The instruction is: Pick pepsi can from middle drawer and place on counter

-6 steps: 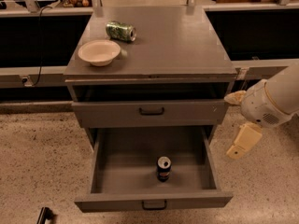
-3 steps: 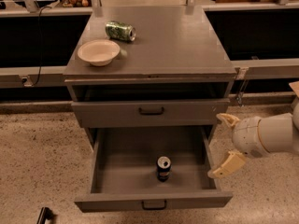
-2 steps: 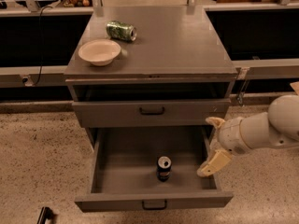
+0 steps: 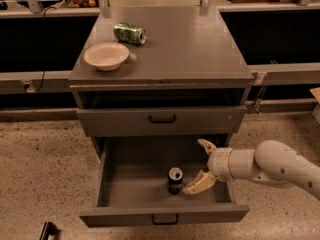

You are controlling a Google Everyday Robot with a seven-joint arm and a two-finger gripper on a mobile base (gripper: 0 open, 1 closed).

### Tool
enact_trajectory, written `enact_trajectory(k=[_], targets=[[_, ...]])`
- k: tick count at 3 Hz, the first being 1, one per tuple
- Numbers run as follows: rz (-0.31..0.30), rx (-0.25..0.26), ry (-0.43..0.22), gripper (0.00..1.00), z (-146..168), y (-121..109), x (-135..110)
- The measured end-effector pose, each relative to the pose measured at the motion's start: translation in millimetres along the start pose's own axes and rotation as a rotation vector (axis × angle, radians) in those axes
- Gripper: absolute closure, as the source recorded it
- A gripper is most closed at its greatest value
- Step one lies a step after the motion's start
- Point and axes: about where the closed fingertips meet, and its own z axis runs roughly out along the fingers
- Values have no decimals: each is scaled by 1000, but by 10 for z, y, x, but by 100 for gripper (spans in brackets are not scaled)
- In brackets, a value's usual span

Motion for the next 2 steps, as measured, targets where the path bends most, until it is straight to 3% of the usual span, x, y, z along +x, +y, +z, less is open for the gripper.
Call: enact_trajectory(k=[1,2], targets=[[-66,28,-63,0,191,-5,-81],[-44,38,-60,0,407,-157,115]])
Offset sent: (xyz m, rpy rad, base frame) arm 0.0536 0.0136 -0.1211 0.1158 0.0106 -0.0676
